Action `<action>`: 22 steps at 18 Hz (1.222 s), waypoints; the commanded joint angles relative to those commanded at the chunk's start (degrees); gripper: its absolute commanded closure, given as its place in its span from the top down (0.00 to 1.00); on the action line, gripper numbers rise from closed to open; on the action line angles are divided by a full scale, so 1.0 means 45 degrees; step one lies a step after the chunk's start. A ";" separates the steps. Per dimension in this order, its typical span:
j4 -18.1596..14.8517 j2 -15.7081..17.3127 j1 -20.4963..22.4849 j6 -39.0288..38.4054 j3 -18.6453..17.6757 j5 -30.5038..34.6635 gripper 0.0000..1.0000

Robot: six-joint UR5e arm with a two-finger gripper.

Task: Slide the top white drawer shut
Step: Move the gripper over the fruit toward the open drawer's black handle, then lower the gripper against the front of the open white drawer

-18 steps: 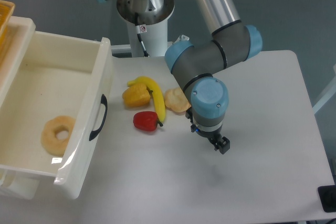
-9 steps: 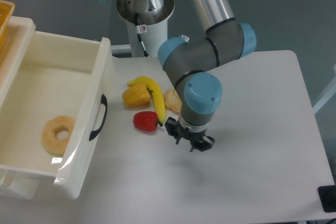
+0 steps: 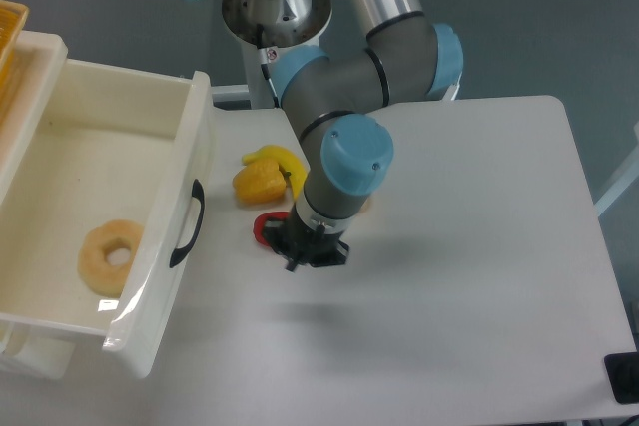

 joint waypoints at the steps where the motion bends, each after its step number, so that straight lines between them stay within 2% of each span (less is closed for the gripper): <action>1: -0.0255 0.0020 -0.0038 -0.0019 0.0000 -0.0254 0.00; 7: -0.0531 0.0293 -0.0312 -0.0975 -0.0020 -0.1408 0.00; 14: -0.1467 0.0743 -0.0078 -0.0899 -0.0020 -0.1877 0.00; 22: -0.1488 0.0802 -0.0234 -0.0898 -0.0039 -0.2014 0.00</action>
